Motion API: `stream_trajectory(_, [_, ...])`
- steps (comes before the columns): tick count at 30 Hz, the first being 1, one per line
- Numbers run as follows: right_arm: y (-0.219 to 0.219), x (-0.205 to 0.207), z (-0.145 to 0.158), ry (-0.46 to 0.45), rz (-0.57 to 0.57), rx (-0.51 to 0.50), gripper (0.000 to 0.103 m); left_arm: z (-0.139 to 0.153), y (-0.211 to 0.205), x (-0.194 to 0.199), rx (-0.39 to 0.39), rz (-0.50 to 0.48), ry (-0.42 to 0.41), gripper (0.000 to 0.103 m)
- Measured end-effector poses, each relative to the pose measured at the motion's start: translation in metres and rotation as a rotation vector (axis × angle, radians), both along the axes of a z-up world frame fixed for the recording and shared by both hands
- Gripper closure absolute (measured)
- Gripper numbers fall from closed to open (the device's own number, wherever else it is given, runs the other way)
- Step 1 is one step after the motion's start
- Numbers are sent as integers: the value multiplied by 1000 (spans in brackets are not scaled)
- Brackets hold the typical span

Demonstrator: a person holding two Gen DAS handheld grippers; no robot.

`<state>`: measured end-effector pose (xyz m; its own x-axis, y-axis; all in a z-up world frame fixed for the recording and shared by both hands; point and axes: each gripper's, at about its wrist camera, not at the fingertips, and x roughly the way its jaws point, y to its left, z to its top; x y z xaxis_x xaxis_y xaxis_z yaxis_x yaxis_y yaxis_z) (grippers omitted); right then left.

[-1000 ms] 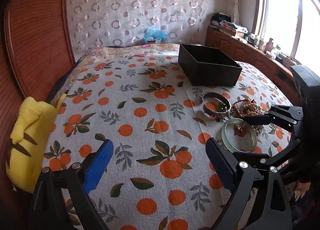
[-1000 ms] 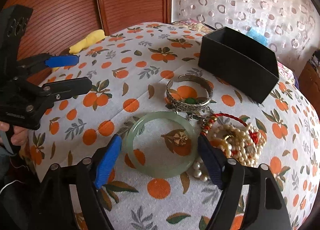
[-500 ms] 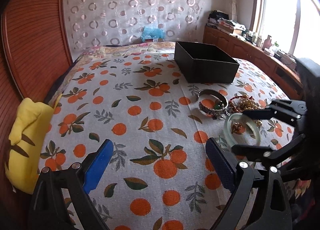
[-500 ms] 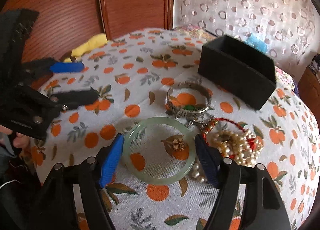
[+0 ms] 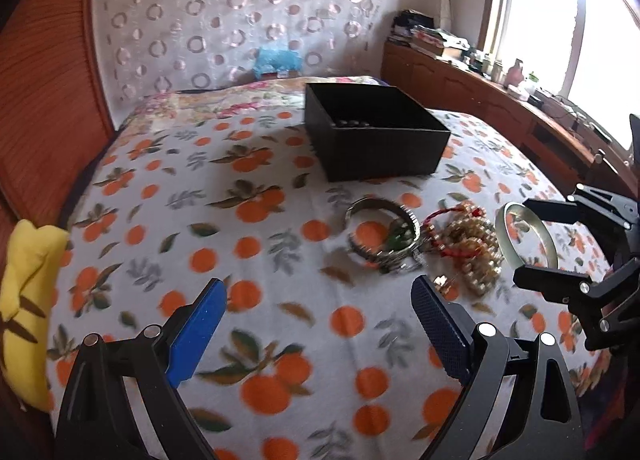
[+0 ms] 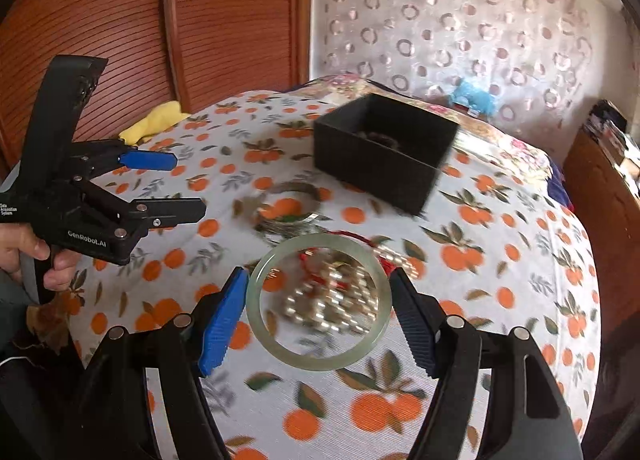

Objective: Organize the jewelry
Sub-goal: 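Move the right tool to the jade bangle while the left tool approaches the silver bangle, then grasp and lift the jade bangle with the right tool while the left lifts the silver bangle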

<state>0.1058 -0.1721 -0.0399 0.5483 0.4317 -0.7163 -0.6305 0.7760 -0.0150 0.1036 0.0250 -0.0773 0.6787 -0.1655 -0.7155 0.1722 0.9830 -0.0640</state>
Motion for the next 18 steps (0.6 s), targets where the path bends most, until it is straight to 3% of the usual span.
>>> stream_trajectory(4, [-15, 3, -1, 2, -26, 9, 29, -2, -13, 15, -8, -31, 19, 14])
stream_trajectory(7, [-25, 5, -1, 5, -42, 16, 29, -5, -24, 27, 7, -55, 39, 26])
stream_trajectory(18, [-44, 7, -6, 21, -76, 32, 29, -14, -49, 57, 43, -105, 83, 30])
